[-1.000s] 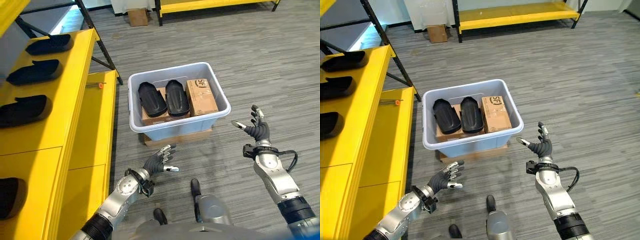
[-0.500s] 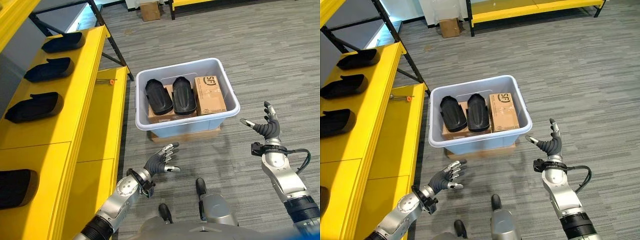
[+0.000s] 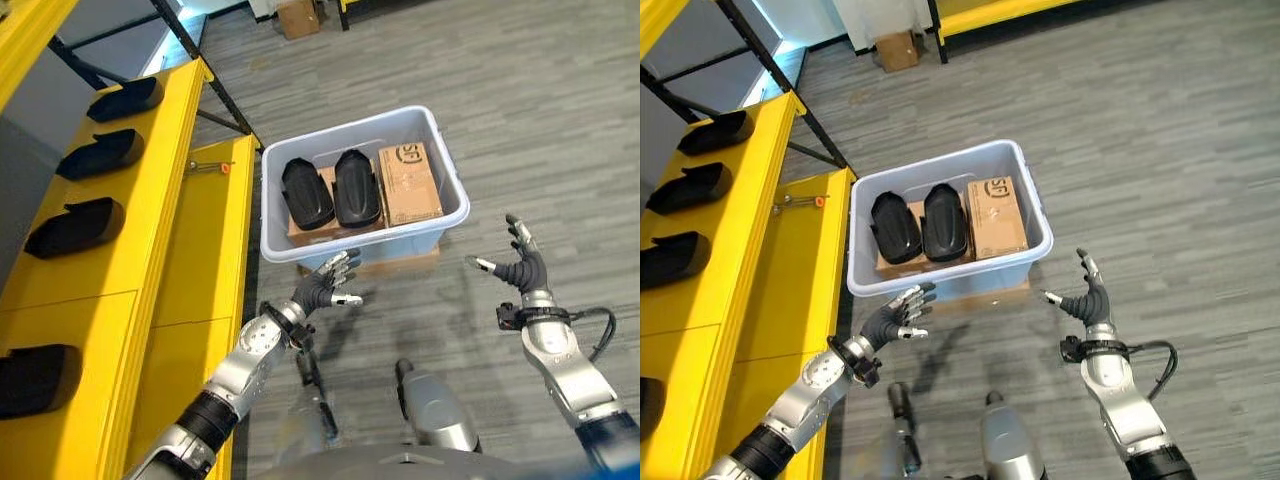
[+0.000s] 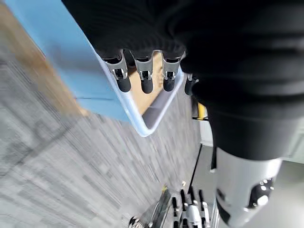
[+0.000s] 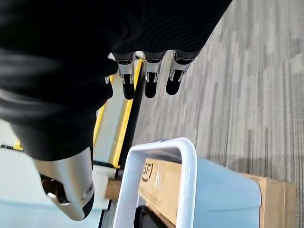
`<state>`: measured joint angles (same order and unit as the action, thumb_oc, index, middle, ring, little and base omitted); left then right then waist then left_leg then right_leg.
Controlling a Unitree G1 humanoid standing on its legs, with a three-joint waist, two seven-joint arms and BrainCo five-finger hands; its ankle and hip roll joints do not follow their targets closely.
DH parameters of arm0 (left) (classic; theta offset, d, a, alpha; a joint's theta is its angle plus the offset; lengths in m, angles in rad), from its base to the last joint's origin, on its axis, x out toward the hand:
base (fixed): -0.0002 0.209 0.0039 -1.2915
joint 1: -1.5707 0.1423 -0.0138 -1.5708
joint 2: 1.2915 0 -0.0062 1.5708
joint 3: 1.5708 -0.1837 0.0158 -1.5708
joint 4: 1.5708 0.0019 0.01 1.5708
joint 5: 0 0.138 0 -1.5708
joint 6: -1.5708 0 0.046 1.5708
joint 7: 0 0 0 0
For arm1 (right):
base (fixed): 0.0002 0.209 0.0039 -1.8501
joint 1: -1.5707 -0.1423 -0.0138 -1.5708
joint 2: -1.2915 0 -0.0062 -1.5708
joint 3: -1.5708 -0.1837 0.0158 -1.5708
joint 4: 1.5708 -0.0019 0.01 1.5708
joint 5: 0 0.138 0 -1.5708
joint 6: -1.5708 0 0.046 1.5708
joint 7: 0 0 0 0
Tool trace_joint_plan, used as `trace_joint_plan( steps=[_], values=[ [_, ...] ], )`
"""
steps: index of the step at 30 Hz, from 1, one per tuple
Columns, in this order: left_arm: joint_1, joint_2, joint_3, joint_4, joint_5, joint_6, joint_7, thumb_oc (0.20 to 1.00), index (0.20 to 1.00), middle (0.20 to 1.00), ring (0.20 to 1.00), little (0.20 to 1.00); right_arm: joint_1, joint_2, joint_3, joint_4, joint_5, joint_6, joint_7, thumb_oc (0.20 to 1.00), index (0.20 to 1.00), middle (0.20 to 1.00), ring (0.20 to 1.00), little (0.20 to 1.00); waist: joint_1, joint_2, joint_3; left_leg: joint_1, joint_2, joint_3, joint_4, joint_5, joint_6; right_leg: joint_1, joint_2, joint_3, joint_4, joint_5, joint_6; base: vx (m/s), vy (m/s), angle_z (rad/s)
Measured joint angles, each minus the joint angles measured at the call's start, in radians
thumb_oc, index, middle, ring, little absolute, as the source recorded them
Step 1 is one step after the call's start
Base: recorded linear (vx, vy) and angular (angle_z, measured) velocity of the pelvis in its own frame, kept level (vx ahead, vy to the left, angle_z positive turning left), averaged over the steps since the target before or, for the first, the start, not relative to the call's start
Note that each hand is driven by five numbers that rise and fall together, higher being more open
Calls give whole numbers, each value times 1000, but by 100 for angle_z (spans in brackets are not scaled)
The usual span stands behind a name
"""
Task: Move parts from the plastic box to the shelf.
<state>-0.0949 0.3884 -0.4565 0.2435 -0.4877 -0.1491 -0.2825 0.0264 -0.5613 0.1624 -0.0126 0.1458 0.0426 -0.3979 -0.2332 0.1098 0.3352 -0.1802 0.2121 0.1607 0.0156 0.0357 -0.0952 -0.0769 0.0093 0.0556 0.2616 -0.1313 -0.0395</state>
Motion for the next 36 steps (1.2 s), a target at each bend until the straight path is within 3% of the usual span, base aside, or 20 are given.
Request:
trace_joint_plan(
  steps=[1,2,4,5,7,11,17,22,24,25,27,28,30,31,32,33,34,36],
  values=[
    [-2,0,3,4,0,-3,-1,1000,1000,1000,1000,1000,6,-8,-3,0,3,2,-1,1000,1000,1000,1000,1000,-13,-1,0,10,-19,19,19,0,1,21,-6,-8,-26,12,-16,217,271,-40],
    [2,4,4,0,6,-16,-7,1000,1000,1000,1000,1000,13,-9,-11,0,29,10,4,1000,1000,1000,1000,1000,-38,7,-4,26,-40,32,43,-2,10,36,-8,-12,-54,14,0,234,281,-9],
    [9,15,3,-25,7,-16,-20,1000,1000,1000,1000,1000,14,-4,-13,-1,38,10,4,1000,1000,1000,1000,1000,-48,12,-10,40,-55,56,63,-4,15,36,-14,-9,-68,17,4,159,206,-6],
    [11,23,3,-53,6,-15,-21,1000,1000,1000,1000,1000,11,-1,-4,-9,50,32,15,1000,1000,1000,1000,1000,-51,24,-18,171,-84,81,-52,64,61,39,-18,1,-67,10,47,97,141,6],
    [18,41,1,-65,7,-13,-16,1000,1000,1000,1000,1000,13,24,35,-50,59,50,25,1000,1000,1000,1000,1000,-31,-32,-28,182,-147,98,-102,81,90,15,-80,0,-53,5,91,73,68,5],
    [48,98,-1,-68,7,-8,7,1000,1000,1000,1000,1000,4,50,52,-50,57,63,39,1000,1000,1000,1000,1000,4,-47,-27,181,-191,76,-107,70,115,58,-126,0,-126,27,140,32,12,19],
    [124,83,7,-106,6,-2,21,1000,1000,1000,1000,1000,-27,41,17,-47,27,66,42,1000,1000,1000,1000,1000,19,-53,-32,180,-183,51,-108,72,115,106,-117,-23,-195,49,130,122,118,11],
    [106,87,25,-105,7,-3,17,1000,1000,1000,1000,1000,-88,35,6,-45,42,59,59,1000,1000,1000,1000,1000,87,-111,-58,177,-195,46,-60,39,128,115,-131,-42,-173,44,132,121,148,3],
    [68,82,8,-101,8,14,1,1000,1000,1000,1000,1000,-134,48,7,32,90,61,57,1000,1000,1000,1000,1000,104,-127,-53,168,-171,48,3,-14,149,4,-120,-63,67,45,140,76,-177,-21],
    [67,86,5,-105,8,17,6,1000,1000,1000,1000,1000,-122,48,8,45,107,61,56,1000,1000,1000,1000,1000,93,-155,-79,170,-167,48,-7,-18,145,-74,-123,-6,108,15,139,-25,-454,-10],
    [33,110,3,-90,10,30,21,1000,1000,1000,1000,1000,-118,52,8,45,107,57,54,1000,1000,1000,1000,1000,84,-197,-80,133,-165,20,-11,18,115,-116,-133,75,-181,76,219,-132,-495,21],
    [19,104,2,-68,11,33,25,1000,1000,1000,1000,1000,-100,59,9,46,107,60,50,1000,1000,1000,1000,1000,76,-196,-75,109,-160,-8,-18,21,111,-118,-121,85,-255,114,230,-164,-292,85],
    [27,108,-22,-93,38,41,39,1000,1000,1000,1000,1000,-74,69,8,31,106,55,45,1000,1000,1000,1000,1000,61,-198,-76,97,-162,-35,-54,59,111,-104,-118,71,-288,166,200,-109,-122,97],
    [33,110,-36,-108,39,41,45,1000,1000,1000,1000,1000,-77,70,10,41,106,45,51,1000,1000,1000,1000,1000,81,-205,-79,110,-175,-34,-88,79,99,-98,-123,52,-280,182,182,-11,-42,45],
    [36,106,-45,-107,39,41,49,1000,1000,1000,1000,1000,-98,68,9,55,105,42,58,1000,1000,1000,1000,1000,87,-186,-65,124,-172,-33,-108,87,91,-92,-123,46,-288,238,162,34,-43,26],
    [41,99,-57,-107,39,46,47,1000,1000,1000,1000,1000,-118,55,8,58,103,40,73,1000,1000,1000,1000,1000,83,-141,-38,139,-158,-32,-111,86,88,-74,-114,32,-295,263,148,45,-47,14],
    [53,79,-58,-108,39,47,46,1000,1000,1000,1000,1000,-127,22,8,56,99,38,86,1000,1000,1000,1000,1000,82,-91,-26,154,-140,-31,-114,78,77,-49,-101,14,-312,265,146,56,-65,2],
    [73,53,-54,-112,36,47,45,1000,1000,1000,1000,1000,-136,-57,8,55,64,37,99,1000,1000,1000,1000,1000,76,-41,-24,185,-110,-30,-114,62,57,-1,-74,-1,-344,278,127,63,-63,-10]
  ],
)
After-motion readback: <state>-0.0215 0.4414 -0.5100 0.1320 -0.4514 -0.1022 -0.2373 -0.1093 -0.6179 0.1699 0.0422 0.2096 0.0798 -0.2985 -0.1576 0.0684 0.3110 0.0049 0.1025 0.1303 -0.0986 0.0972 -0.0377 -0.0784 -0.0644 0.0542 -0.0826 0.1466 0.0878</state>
